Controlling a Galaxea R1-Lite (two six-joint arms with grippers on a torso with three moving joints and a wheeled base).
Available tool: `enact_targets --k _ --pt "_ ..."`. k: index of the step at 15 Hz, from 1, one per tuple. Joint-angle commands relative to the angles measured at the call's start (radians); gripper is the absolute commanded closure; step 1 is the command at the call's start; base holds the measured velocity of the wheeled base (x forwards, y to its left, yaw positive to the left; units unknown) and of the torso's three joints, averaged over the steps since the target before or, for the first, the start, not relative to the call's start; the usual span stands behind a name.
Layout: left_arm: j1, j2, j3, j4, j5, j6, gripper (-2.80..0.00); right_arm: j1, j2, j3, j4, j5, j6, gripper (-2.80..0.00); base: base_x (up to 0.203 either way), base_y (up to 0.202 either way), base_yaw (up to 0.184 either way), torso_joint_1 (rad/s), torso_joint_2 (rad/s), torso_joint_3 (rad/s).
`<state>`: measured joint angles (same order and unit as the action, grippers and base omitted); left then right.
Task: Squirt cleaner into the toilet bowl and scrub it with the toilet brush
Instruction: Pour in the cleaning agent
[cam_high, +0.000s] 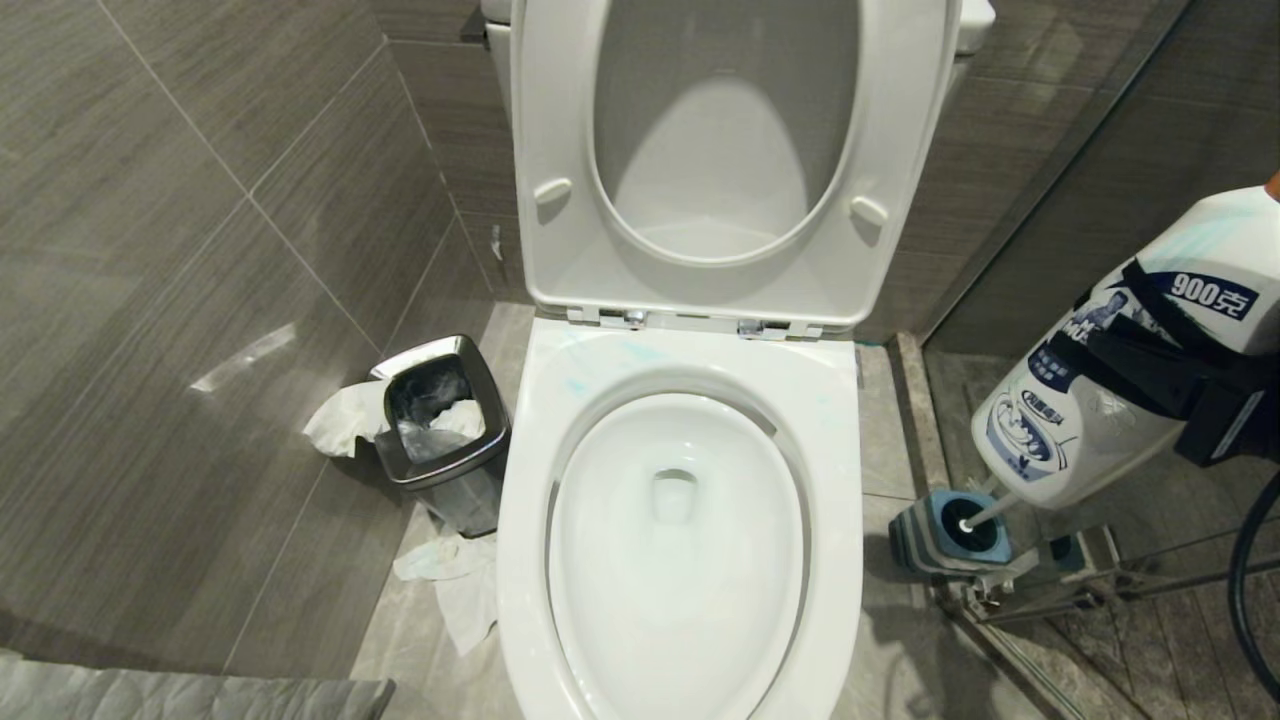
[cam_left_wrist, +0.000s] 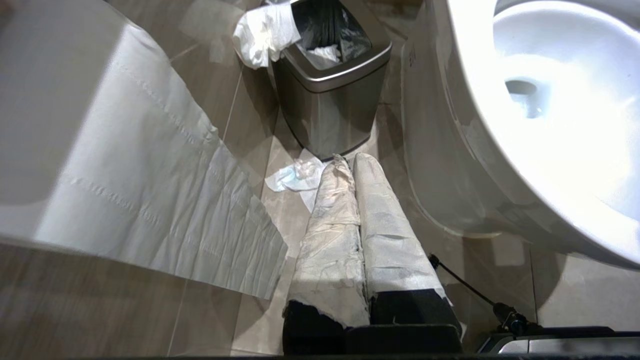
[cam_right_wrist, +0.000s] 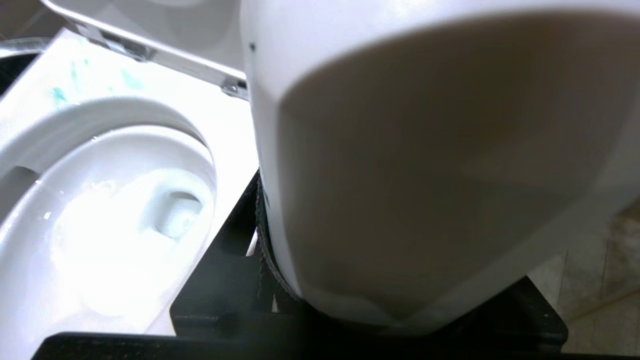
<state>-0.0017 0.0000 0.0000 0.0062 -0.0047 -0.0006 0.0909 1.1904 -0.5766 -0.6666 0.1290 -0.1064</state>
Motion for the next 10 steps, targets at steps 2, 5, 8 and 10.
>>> enact_targets --k 2,5,8,10 --pt "0.0 0.002 0.003 0.0 0.0 -0.001 0.0 0.066 -0.024 -0.009 0.012 -0.075 -0.001 0.0 0.0 0.0 0.0 0.002 0.01 0.198" --pt "0.0 0.002 0.003 0.0 0.0 -0.001 0.0 0.078 -0.033 -0.043 0.113 -0.12 -0.002 0.0 0.0 0.0 0.0 0.005 0.0 0.201" --pt "0.0 0.002 0.002 0.0 0.0 0.001 0.0 0.089 -0.002 -0.089 0.174 -0.153 -0.015 0.0 0.0 0.0 0.0 0.002 0.0 0.093" --pt "0.0 0.002 0.002 0.0 0.0 0.002 0.0 0.152 0.023 -0.138 0.241 -0.182 -0.031 0.0 0.0 0.0 0.0 0.003 0.0 0.013"
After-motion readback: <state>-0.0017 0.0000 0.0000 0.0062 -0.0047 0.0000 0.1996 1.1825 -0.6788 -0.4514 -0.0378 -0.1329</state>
